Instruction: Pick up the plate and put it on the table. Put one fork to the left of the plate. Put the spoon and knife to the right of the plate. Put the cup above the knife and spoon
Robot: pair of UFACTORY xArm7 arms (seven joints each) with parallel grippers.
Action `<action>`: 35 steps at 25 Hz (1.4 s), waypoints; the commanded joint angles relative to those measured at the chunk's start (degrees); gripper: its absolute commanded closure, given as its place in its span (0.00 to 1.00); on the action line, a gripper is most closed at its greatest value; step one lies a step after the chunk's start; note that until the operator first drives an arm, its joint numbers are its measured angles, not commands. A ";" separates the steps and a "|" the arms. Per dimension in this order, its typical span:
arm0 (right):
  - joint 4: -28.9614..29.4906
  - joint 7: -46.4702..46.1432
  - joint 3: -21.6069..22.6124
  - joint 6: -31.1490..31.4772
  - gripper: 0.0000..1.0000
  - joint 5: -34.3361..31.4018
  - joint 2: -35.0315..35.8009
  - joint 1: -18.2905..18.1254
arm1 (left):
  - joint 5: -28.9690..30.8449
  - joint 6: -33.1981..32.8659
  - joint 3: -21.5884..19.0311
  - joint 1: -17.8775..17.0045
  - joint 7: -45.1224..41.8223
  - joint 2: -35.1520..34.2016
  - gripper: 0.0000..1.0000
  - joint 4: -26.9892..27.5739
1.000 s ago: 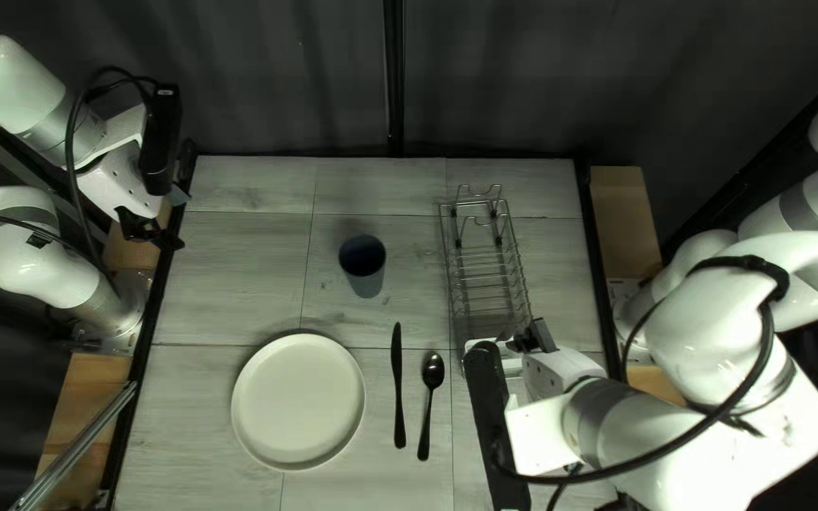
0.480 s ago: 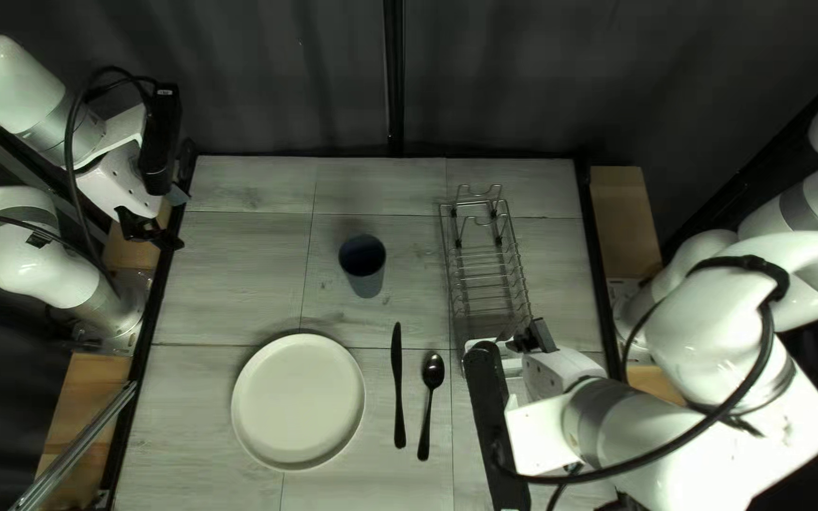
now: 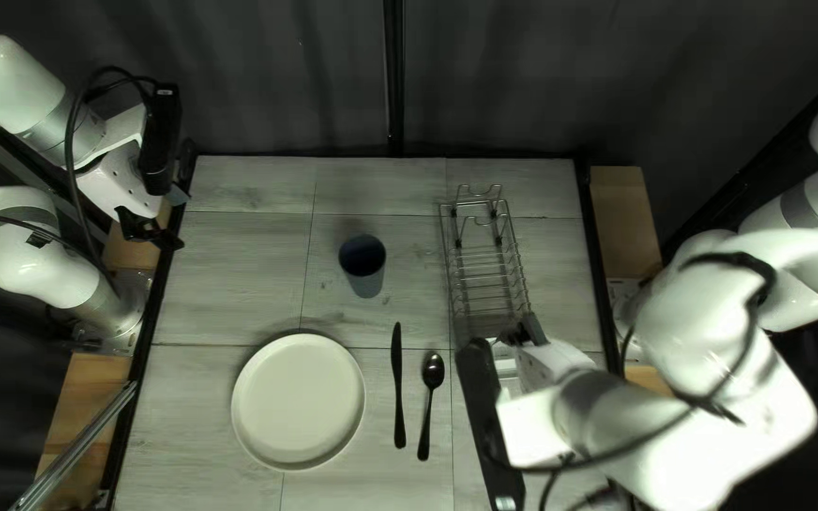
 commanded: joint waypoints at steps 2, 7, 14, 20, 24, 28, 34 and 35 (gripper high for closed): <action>-8.59 -10.40 -7.98 -4.88 0.00 8.69 -3.77 -0.02 | 0.00 0.00 0.00 0.00 0.00 0.00 0.00 0.00; -15.31 -16.50 -12.46 -9.39 0.00 12.54 -5.33 -0.46 | 0.00 0.00 0.00 0.00 0.00 0.00 0.00 0.00; -20.74 -20.81 -16.02 -17.79 0.00 15.42 -2.34 -1.08 | 0.00 0.00 0.00 0.00 0.00 0.00 0.00 0.00; -23.26 -22.38 -16.81 -22.03 0.00 17.40 0.80 -0.80 | 0.00 0.00 0.00 0.00 0.00 0.00 0.00 0.00; -25.57 -22.61 -17.28 -22.86 0.00 18.00 -0.14 -0.99 | 0.00 0.00 0.00 0.00 0.00 0.00 0.00 0.00; -26.19 -21.47 -17.29 -23.07 0.00 18.45 -0.93 -1.25 | 0.00 0.00 0.00 0.00 0.00 0.00 0.00 0.00; -25.18 -20.34 -17.16 -22.78 0.03 18.45 -0.37 -1.46 | 0.00 0.00 0.00 0.00 0.00 0.00 0.00 0.00; -25.07 -20.34 -17.23 -22.71 0.13 18.48 -0.41 -1.50 | 0.00 0.00 0.00 0.00 0.00 0.00 0.00 0.00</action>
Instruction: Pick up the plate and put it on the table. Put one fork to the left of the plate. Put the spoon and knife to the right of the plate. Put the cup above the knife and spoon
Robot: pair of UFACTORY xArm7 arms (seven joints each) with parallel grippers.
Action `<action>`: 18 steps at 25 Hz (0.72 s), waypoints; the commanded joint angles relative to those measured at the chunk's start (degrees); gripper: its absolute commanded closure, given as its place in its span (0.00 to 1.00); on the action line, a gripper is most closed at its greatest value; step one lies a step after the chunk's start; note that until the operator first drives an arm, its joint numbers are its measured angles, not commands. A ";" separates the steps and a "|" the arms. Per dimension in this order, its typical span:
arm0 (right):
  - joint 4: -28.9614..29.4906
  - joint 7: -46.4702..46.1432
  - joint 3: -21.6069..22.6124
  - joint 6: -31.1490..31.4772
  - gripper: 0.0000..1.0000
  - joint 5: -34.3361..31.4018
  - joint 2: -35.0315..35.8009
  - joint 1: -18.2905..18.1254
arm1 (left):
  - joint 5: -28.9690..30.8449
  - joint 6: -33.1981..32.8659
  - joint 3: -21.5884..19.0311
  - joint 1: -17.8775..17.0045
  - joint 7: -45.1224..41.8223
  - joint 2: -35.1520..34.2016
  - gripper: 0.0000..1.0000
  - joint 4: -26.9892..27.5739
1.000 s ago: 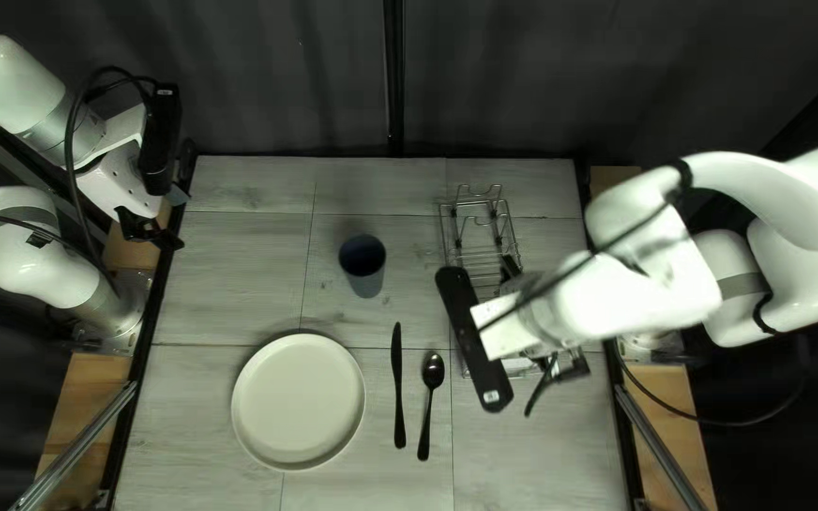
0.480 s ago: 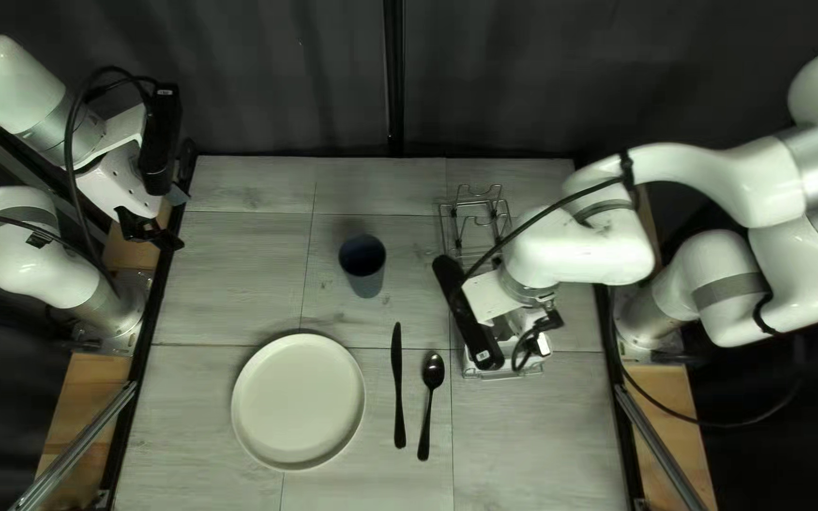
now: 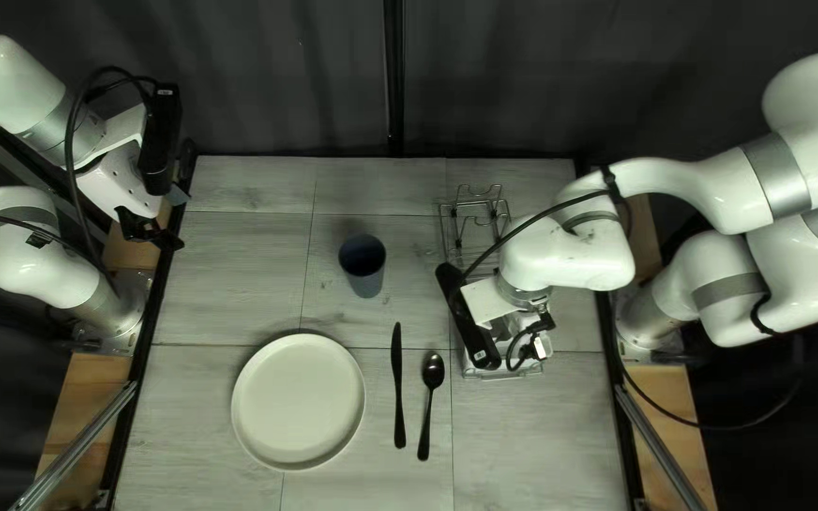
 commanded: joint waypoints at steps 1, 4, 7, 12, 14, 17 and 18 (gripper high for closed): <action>0.48 0.27 -0.07 0.29 0.31 0.04 0.08 -0.13 | 0.00 0.00 0.00 0.00 0.00 0.00 0.00 0.00; 0.42 0.58 -0.06 0.93 0.90 -0.04 -0.62 -0.26 | 0.00 0.00 0.00 0.00 0.00 0.00 0.00 0.00; 0.37 1.28 0.18 1.69 0.95 -0.27 -1.26 -0.36 | 0.00 0.00 0.00 0.00 0.00 0.00 0.00 0.00; 0.67 1.99 0.48 2.40 0.95 -0.47 -1.13 -0.38 | 0.00 0.00 0.00 0.00 0.00 0.00 0.00 0.00; 0.74 2.25 0.58 2.62 0.93 -0.51 -1.30 -0.38 | 0.00 0.00 0.00 0.00 0.00 0.00 0.00 0.00; 1.50 3.40 1.18 4.26 0.92 -0.85 -2.34 -0.35 | 0.00 0.00 0.00 0.00 0.00 0.00 0.00 0.00; 1.75 3.73 1.36 4.78 0.92 -0.96 -2.63 -0.35 | 0.00 0.00 0.00 0.00 0.00 0.00 0.00 0.00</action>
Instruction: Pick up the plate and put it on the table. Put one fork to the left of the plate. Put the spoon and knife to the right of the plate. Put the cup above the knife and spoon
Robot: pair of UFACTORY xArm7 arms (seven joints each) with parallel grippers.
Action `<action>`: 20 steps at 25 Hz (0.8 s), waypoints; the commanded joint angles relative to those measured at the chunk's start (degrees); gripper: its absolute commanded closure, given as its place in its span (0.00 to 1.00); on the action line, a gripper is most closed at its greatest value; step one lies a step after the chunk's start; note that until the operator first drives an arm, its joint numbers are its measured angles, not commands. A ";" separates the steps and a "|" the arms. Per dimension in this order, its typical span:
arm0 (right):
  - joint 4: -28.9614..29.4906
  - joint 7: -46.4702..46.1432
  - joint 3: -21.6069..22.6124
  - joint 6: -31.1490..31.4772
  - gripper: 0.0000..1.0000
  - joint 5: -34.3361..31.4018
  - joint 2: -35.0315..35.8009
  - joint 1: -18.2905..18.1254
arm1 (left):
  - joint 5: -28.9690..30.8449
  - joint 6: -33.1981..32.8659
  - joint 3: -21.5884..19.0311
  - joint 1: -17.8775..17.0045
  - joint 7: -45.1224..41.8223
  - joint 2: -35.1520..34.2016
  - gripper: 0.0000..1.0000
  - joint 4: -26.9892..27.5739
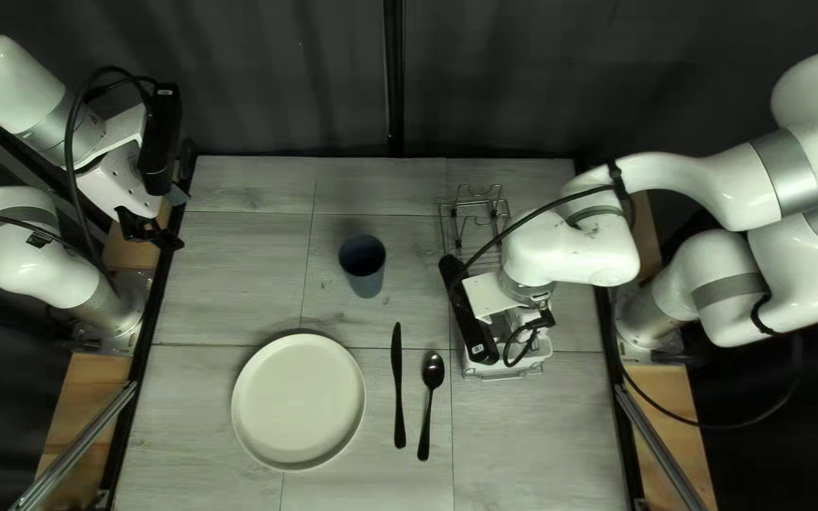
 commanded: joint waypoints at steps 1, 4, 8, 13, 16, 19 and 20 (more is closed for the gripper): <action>1.05 1.34 0.72 2.18 0.93 -0.48 -1.34 0.02 | 0.00 0.00 0.00 0.00 0.00 0.00 0.00 0.00; 2.86 3.28 1.77 6.07 0.93 -1.17 -3.48 0.02 | 0.00 0.00 0.00 0.00 0.00 0.00 0.00 0.00; 5.79 6.14 3.31 12.68 0.93 -2.21 -7.00 -0.15 | 0.00 0.00 0.00 0.00 0.00 0.00 0.00 0.00; 10.12 9.25 4.99 20.54 0.99 -3.60 -11.31 -0.54 | 0.00 0.00 0.00 0.00 0.00 0.00 0.00 0.00; 12.25 10.40 5.55 23.45 1.00 -4.33 -13.01 -0.81 | 0.00 0.00 0.00 0.00 0.00 0.00 0.00 0.00; 14.65 11.54 6.31 25.40 1.00 -5.04 -13.51 -1.07 | 0.00 0.00 0.00 0.00 0.00 0.00 0.00 0.00; 15.39 11.72 6.42 25.83 1.00 -5.32 -13.54 -1.18 | 0.00 0.00 0.00 0.00 0.00 0.00 0.00 0.00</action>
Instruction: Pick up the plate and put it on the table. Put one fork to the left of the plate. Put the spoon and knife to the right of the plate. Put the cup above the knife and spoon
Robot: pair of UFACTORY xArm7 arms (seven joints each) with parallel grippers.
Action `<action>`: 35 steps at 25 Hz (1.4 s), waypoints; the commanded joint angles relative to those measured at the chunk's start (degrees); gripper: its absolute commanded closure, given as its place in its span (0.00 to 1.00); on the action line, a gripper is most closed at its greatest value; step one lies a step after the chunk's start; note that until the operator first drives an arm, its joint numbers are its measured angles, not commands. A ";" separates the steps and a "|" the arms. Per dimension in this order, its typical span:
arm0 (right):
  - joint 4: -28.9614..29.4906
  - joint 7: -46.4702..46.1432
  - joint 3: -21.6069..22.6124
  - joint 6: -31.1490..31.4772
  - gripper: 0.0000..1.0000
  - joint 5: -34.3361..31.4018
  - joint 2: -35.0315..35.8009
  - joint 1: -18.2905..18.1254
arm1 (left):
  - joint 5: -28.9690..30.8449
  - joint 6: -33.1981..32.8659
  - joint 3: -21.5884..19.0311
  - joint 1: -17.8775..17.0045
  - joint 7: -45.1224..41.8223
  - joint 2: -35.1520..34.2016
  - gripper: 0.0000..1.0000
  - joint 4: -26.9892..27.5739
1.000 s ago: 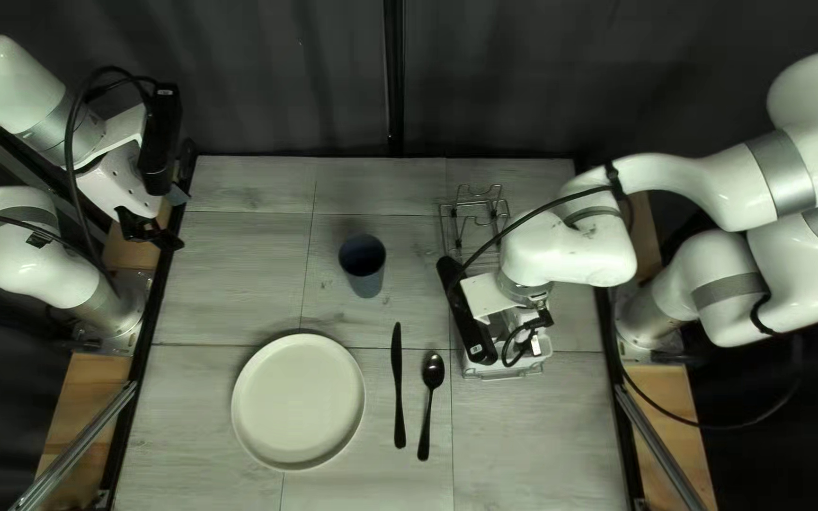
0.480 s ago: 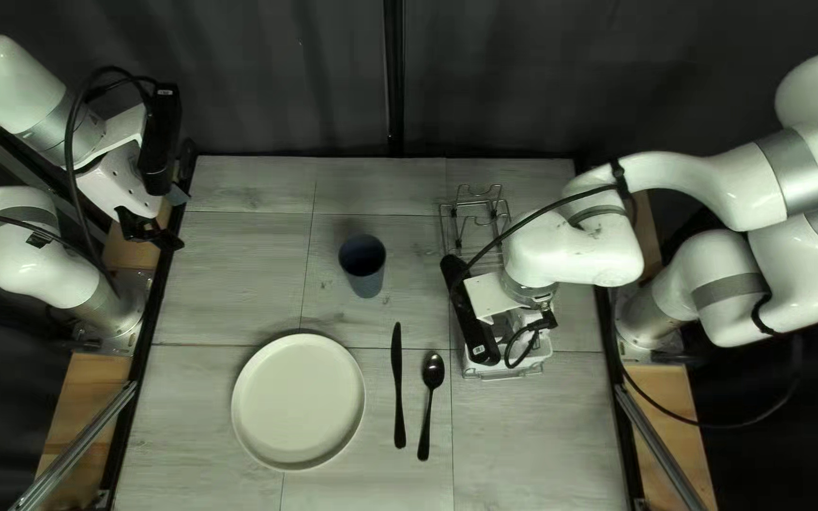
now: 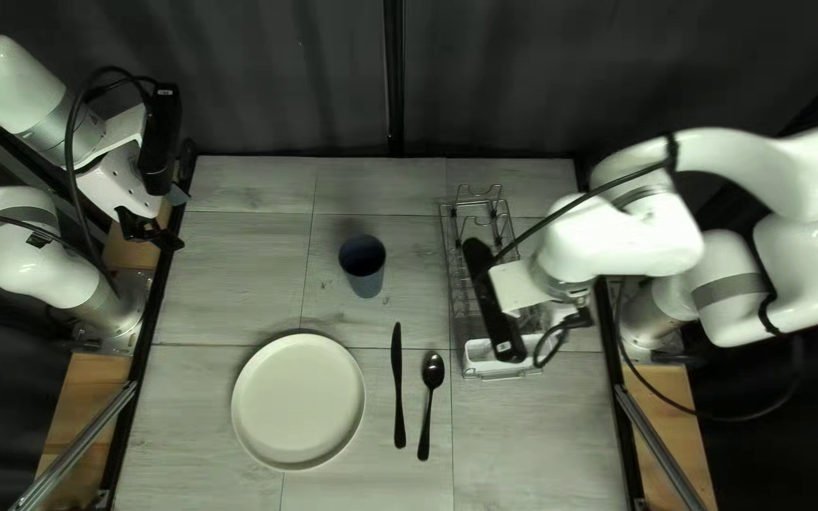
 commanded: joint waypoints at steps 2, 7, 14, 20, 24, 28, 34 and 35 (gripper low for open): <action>3.98 1.45 0.93 2.33 1.00 -1.39 -0.32 -0.62 | 0.00 0.00 0.00 0.00 0.00 0.00 0.00 0.00; 7.08 2.29 1.70 -1.49 1.00 -2.19 2.85 -1.03 | 0.00 0.00 0.00 0.00 0.00 0.00 0.00 0.00; 6.03 4.93 2.77 -16.60 1.00 -2.49 7.43 -1.54 | 0.00 0.00 0.00 0.00 0.00 0.00 0.00 0.00; 6.54 9.78 5.19 -30.03 1.00 -4.75 13.80 -2.62 | 0.00 0.00 0.00 0.00 0.00 0.00 0.00 0.00; 9.24 13.17 6.64 -34.87 1.00 -7.60 18.91 -3.74 | 0.00 0.00 0.00 0.00 0.00 0.00 0.00 0.00; 12.73 18.02 8.53 -38.07 1.00 -11.23 23.56 -4.61 | 0.00 0.00 0.00 0.00 0.00 0.00 0.00 0.00; 18.41 25.58 10.71 -41.54 1.00 -18.07 30.43 -5.39 | 0.00 0.00 0.00 0.00 0.00 0.00 0.00 0.00; 19.10 26.37 10.89 -41.97 1.00 -18.91 31.17 -5.37 | 0.00 0.00 0.00 0.00 0.00 0.00 0.00 0.00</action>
